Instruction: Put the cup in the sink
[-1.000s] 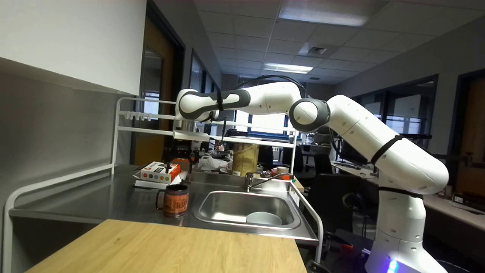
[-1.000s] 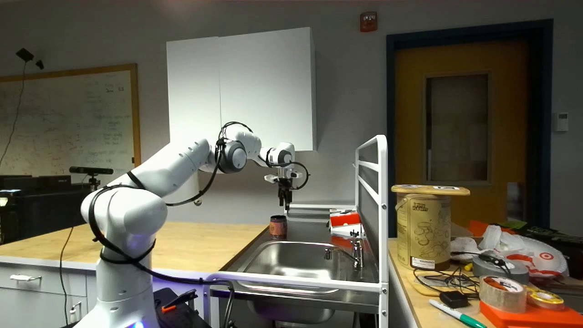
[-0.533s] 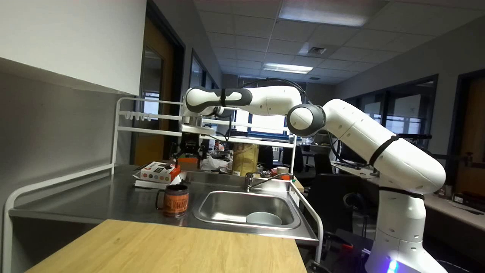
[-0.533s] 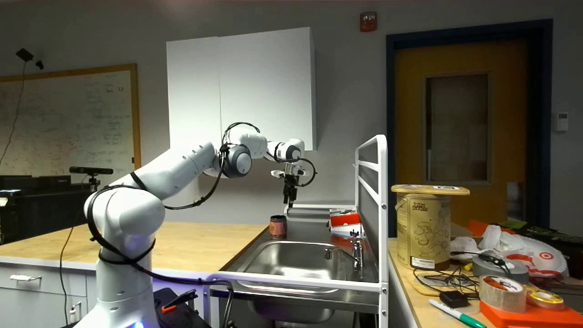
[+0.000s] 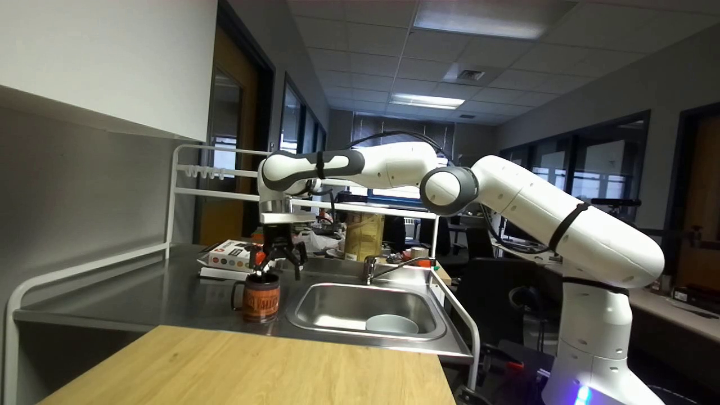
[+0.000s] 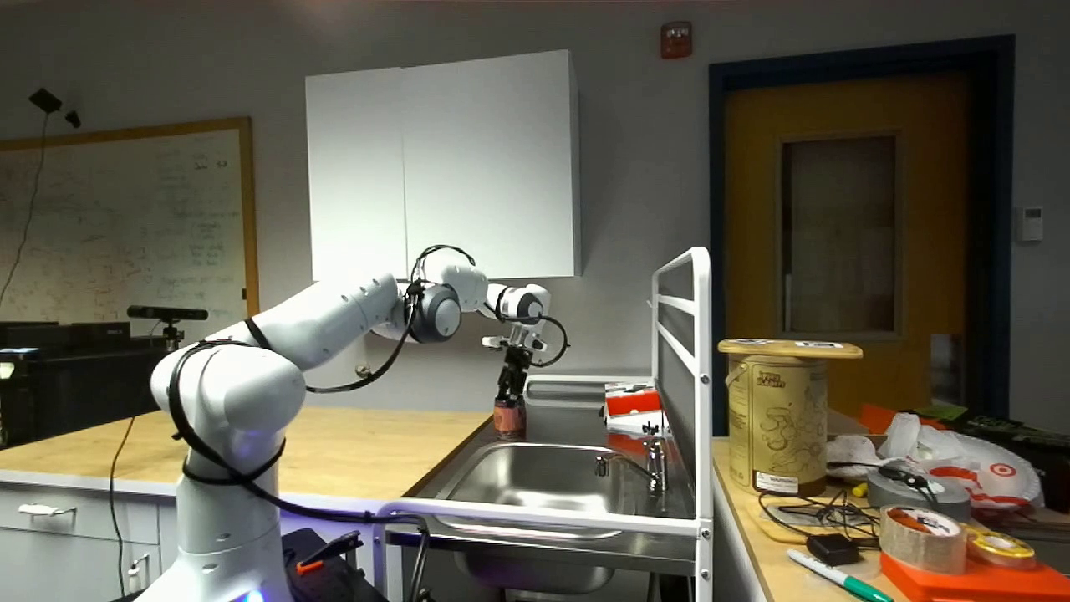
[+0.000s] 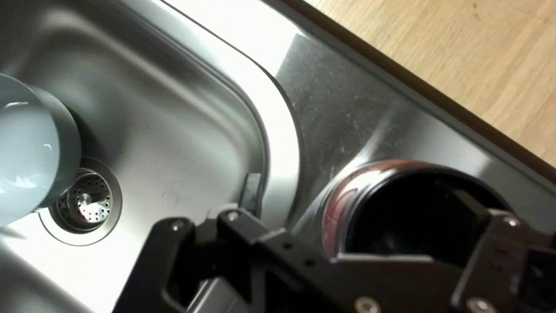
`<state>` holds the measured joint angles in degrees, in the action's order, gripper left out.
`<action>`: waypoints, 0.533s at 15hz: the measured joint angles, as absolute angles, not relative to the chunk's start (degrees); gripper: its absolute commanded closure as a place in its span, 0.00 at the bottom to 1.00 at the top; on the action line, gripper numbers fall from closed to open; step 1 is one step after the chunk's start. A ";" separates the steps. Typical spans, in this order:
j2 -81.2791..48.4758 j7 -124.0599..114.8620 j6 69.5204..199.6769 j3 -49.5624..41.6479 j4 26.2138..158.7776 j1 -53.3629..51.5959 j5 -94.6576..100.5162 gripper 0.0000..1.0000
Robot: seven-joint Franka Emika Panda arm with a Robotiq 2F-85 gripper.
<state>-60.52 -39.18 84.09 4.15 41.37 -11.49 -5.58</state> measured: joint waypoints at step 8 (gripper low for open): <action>-62.66 -39.19 81.63 4.15 40.15 -12.24 -5.57 0.71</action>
<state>-62.66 -39.19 81.63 4.15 40.15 -12.24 -5.57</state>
